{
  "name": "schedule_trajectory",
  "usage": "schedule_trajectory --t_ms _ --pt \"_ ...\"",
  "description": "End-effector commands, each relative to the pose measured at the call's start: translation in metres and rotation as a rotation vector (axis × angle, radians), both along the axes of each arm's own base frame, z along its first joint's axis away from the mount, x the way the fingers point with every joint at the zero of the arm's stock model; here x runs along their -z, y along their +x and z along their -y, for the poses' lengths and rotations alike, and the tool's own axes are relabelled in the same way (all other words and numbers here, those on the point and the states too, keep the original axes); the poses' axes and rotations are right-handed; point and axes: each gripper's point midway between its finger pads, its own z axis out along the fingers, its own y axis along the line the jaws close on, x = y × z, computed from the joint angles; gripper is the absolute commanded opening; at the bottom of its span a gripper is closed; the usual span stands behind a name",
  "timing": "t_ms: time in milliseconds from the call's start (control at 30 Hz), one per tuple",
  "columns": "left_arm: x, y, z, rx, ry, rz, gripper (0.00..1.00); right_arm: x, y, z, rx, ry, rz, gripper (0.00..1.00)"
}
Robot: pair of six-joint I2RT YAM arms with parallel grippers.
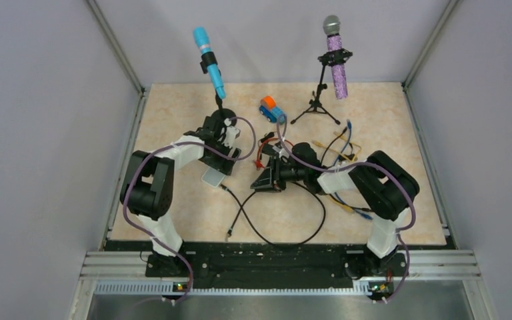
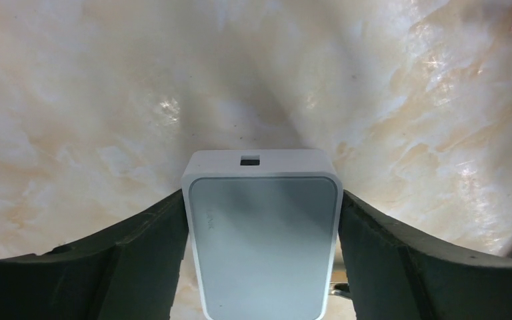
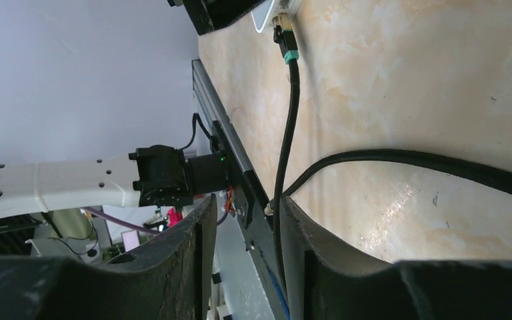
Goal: Pull the plug from the switch port
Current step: Place the switch port at the center of the board.
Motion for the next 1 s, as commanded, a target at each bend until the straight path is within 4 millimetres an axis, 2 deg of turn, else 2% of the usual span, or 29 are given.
schedule_trajectory --t_ms 0,33,133,200,300,333,400,467,500,567,633,700,767,867,967 --pt "0.021 -0.04 0.005 0.006 -0.031 -0.187 0.94 -0.015 0.003 -0.007 0.001 0.052 0.048 0.38" --pt "0.018 -0.039 0.009 0.008 -0.054 -0.185 0.98 -0.016 0.002 -0.006 0.001 0.052 0.05 0.38" --pt "-0.002 -0.036 0.02 -0.008 -0.13 -0.14 0.99 -0.016 0.003 -0.003 0.018 0.027 0.073 0.38" --pt "-0.025 -0.029 0.025 -0.032 -0.184 -0.04 0.99 -0.017 0.006 -0.001 0.029 0.004 0.094 0.38" --pt "-0.091 -0.015 0.028 -0.068 -0.277 0.206 0.99 -0.017 0.01 0.004 0.041 -0.045 0.124 0.38" --pt "-0.117 -0.006 0.026 -0.095 -0.309 0.322 0.99 -0.019 0.012 0.004 0.043 -0.056 0.141 0.39" --pt "-0.157 -0.001 0.018 -0.174 -0.362 0.489 0.99 -0.022 0.015 0.006 0.049 -0.078 0.171 0.38" --pt "-0.19 0.006 -0.005 -0.39 -0.412 0.64 0.99 -0.023 0.017 0.009 0.059 -0.092 0.184 0.39" --pt "-0.196 0.005 -0.022 -0.509 -0.408 0.69 0.99 -0.022 0.018 0.011 0.066 -0.1 0.19 0.39" --pt "-0.19 0.002 -0.058 -0.669 -0.32 0.774 0.99 -0.021 0.019 0.013 0.081 -0.108 0.191 0.39" --pt "-0.172 -0.005 -0.073 -0.714 -0.26 0.739 0.99 -0.019 0.018 0.014 0.084 -0.102 0.181 0.39" --pt "-0.159 -0.007 -0.056 -0.59 -0.266 0.636 0.99 -0.018 0.018 0.012 0.081 -0.093 0.17 0.39" --pt "-0.145 -0.011 -0.025 -0.363 -0.29 0.519 0.99 -0.018 0.017 0.011 0.078 -0.085 0.164 0.39" --pt "-0.117 -0.01 -0.028 -0.328 -0.176 0.378 0.99 -0.018 0.017 0.009 0.068 -0.078 0.154 0.39" --pt "-0.092 -0.014 -0.018 -0.167 -0.113 0.211 0.99 -0.018 0.015 0.008 0.059 -0.072 0.148 0.39"
